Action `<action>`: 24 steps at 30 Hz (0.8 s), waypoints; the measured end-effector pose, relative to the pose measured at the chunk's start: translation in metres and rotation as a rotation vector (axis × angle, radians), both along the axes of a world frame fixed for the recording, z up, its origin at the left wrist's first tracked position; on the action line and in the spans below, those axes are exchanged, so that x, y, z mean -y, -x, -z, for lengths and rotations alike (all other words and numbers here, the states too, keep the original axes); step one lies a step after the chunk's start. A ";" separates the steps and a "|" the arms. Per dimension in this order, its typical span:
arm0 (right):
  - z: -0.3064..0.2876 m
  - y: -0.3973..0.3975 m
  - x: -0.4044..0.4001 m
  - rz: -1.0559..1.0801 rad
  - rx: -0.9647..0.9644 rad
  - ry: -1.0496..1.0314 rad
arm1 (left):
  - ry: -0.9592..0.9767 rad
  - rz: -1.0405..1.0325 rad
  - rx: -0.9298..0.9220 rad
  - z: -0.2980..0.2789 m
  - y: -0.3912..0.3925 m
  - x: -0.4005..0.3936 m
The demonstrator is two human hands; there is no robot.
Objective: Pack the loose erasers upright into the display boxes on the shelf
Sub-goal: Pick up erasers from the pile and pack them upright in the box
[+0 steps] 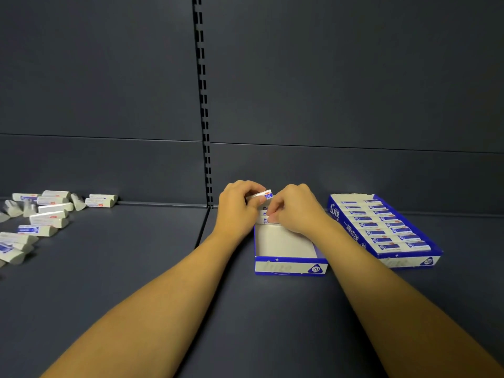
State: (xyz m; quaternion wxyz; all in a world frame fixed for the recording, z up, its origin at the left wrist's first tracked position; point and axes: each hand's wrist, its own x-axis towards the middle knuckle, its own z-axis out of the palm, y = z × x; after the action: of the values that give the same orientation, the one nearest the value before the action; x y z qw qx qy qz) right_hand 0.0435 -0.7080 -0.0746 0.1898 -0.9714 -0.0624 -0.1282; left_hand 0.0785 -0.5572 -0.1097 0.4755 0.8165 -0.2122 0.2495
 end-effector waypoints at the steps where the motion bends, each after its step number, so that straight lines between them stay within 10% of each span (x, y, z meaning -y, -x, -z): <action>1: 0.000 0.000 0.000 0.002 -0.002 0.004 | 0.004 0.002 -0.003 0.000 0.000 0.000; 11: -0.004 0.001 0.001 0.006 -0.059 0.024 | 0.003 0.010 -0.009 -0.001 0.001 -0.001; 24: -0.001 -0.003 0.023 0.431 0.134 -0.944 | -0.087 0.100 -0.145 -0.042 0.005 0.013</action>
State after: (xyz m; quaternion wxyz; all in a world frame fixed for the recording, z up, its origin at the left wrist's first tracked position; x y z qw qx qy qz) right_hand 0.0460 -0.7312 -0.0731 0.5718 -0.7606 0.1916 -0.2402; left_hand 0.0731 -0.5704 -0.0673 0.4657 0.8406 -0.2284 0.1561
